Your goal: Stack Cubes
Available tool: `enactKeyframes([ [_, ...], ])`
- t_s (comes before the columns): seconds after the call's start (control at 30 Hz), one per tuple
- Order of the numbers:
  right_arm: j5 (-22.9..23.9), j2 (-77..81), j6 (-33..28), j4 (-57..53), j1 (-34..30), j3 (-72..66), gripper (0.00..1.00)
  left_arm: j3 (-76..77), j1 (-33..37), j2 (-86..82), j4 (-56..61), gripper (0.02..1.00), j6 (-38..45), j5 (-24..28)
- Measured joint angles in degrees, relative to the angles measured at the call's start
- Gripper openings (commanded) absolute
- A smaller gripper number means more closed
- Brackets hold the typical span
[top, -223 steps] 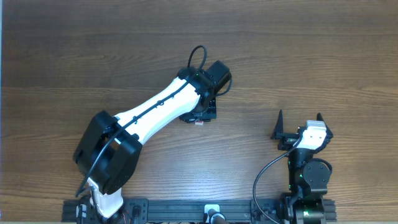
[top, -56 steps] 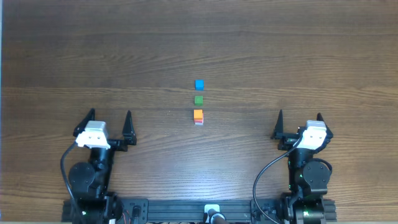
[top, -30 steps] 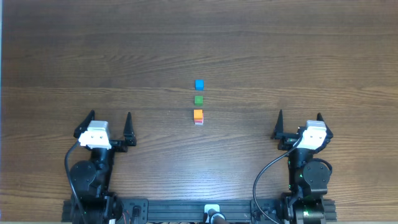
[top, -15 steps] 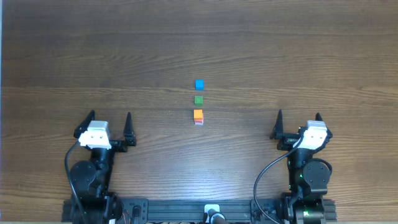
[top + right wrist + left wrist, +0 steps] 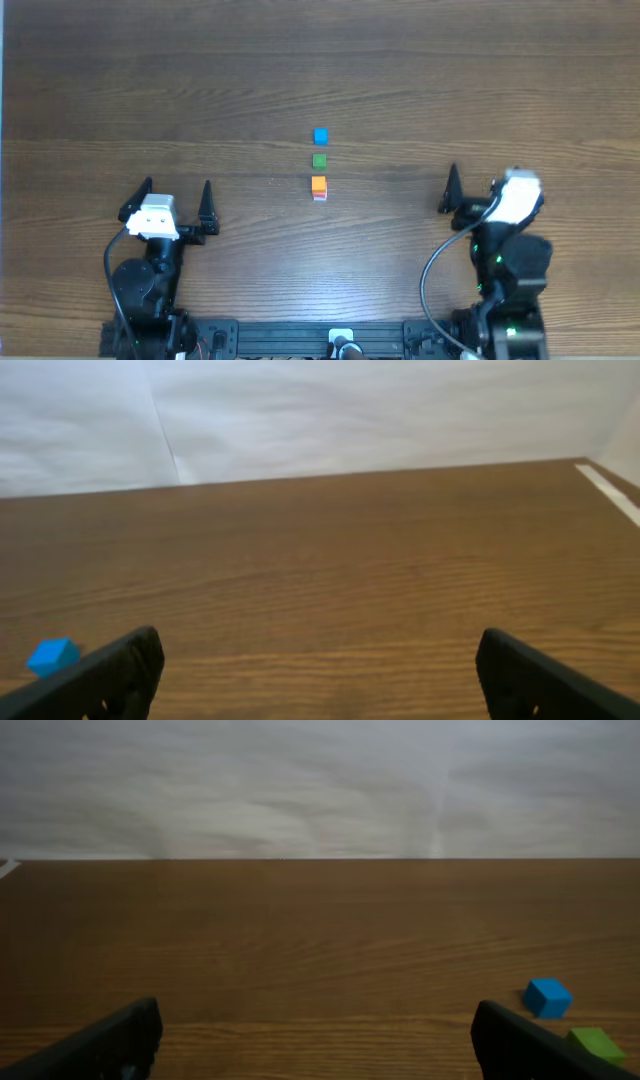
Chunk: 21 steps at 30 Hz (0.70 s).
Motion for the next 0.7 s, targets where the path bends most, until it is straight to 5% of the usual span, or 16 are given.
enactKeyframes([
  [0.4, -5.29, 41.40, 2.10, -20.06, 0.59, 35.45, 0.991, -0.02, 0.00, 0.07, -0.02, 1.000, 0.13, -0.04],
  [0.7, -6.88, 62.55, 5.75, -30.25, 10.03, 52.78, 0.993, -0.02, 0.00, 0.00, 0.00, 0.998, 0.13, -0.02],
])
